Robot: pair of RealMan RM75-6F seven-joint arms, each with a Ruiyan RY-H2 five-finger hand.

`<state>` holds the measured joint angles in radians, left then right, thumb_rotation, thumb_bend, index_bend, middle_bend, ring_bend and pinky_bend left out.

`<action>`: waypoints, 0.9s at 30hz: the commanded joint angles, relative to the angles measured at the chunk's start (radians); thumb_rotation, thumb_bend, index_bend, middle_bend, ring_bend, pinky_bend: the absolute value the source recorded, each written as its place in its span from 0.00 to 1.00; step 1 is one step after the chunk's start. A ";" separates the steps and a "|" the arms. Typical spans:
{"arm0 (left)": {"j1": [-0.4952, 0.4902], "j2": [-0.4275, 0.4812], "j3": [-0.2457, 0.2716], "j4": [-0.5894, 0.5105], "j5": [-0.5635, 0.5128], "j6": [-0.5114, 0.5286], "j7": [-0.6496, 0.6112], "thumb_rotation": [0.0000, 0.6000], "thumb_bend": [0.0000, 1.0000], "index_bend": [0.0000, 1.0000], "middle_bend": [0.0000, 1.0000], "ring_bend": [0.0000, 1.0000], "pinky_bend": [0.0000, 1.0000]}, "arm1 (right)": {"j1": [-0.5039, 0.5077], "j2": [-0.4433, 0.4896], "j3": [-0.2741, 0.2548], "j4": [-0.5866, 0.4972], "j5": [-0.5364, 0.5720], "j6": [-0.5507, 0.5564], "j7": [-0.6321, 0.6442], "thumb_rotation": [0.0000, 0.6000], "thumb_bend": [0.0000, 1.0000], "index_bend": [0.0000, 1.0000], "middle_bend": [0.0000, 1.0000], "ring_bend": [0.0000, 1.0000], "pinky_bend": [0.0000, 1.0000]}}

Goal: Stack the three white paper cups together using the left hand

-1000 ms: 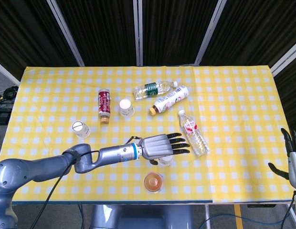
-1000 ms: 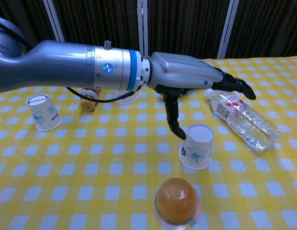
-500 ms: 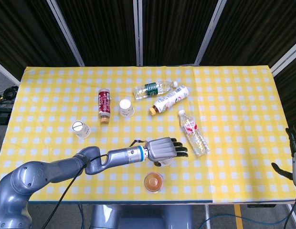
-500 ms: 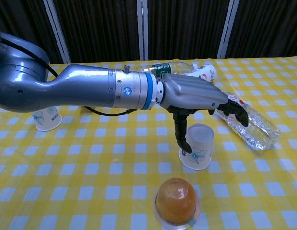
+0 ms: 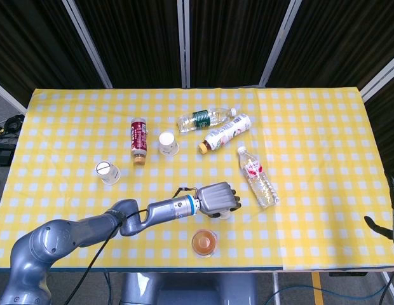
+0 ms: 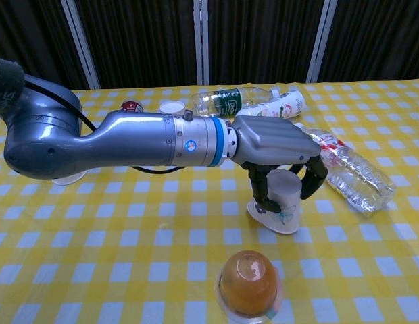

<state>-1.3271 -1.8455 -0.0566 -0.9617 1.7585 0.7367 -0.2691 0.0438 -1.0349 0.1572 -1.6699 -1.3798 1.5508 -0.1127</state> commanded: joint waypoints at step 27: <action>0.141 0.310 -0.088 -0.004 -0.304 -0.024 0.104 1.00 0.29 0.51 0.44 0.45 0.56 | 0.006 -0.006 -0.010 -0.022 -0.027 0.002 -0.020 1.00 0.00 0.00 0.00 0.00 0.00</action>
<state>-1.1926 -1.5367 -0.1440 -0.9759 1.4630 0.7163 -0.1581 0.0493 -1.0405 0.1469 -1.6918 -1.4069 1.5525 -0.1329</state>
